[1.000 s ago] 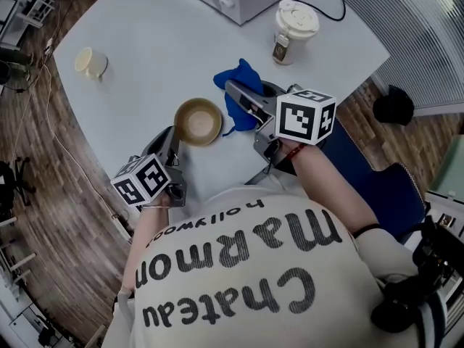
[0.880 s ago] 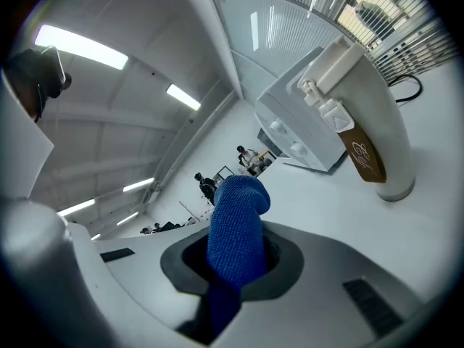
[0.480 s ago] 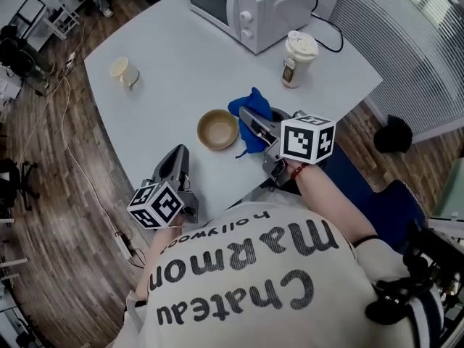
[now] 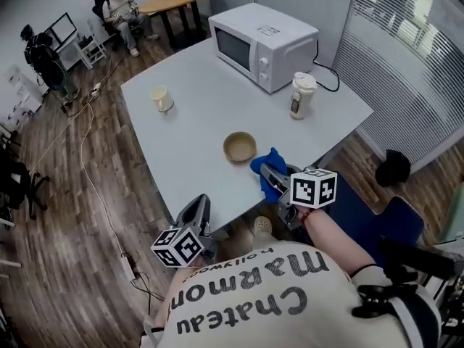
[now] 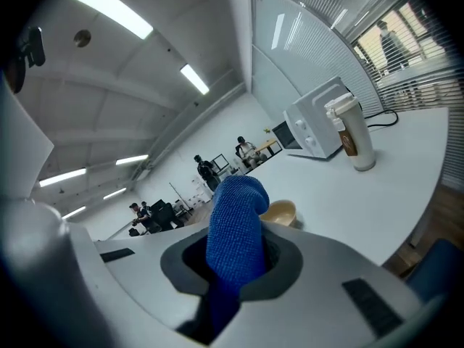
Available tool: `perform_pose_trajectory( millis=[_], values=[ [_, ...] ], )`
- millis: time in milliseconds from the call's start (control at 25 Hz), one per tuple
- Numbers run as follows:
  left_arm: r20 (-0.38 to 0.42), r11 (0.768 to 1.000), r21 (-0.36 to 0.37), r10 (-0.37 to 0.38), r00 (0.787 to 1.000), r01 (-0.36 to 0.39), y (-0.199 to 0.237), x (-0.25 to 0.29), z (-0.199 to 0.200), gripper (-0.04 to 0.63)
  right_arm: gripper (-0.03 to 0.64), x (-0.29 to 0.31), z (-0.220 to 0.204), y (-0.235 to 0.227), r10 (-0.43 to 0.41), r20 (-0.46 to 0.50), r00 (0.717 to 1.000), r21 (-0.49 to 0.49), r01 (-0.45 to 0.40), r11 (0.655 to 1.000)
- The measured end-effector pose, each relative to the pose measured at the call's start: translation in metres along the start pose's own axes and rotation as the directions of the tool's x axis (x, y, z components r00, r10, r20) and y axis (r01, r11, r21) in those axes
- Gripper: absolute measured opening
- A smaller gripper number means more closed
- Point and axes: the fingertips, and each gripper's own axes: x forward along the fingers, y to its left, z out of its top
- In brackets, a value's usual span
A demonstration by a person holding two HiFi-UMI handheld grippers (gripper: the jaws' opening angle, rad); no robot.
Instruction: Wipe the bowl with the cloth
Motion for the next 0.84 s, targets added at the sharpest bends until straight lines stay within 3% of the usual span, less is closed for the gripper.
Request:
perform_pose_trajectory(
  millis=[320,840],
  values=[
    [0.059,1.000,0.001,-0.010,0.998,0.010,-0.030,-0.065,-0.008,-0.002,0.037,-0.049,-0.031,0.030,-0.009,0.010,1.000,-0.002,0.009,1.000],
    [0.090,0.999,0.026,-0.035,0.995,0.033,-0.056,-0.108,-0.019,-0.003,0.037,-0.086,-0.057,0.059,0.008,0.030,1.000,-0.013,-0.008,1.000]
  ],
)
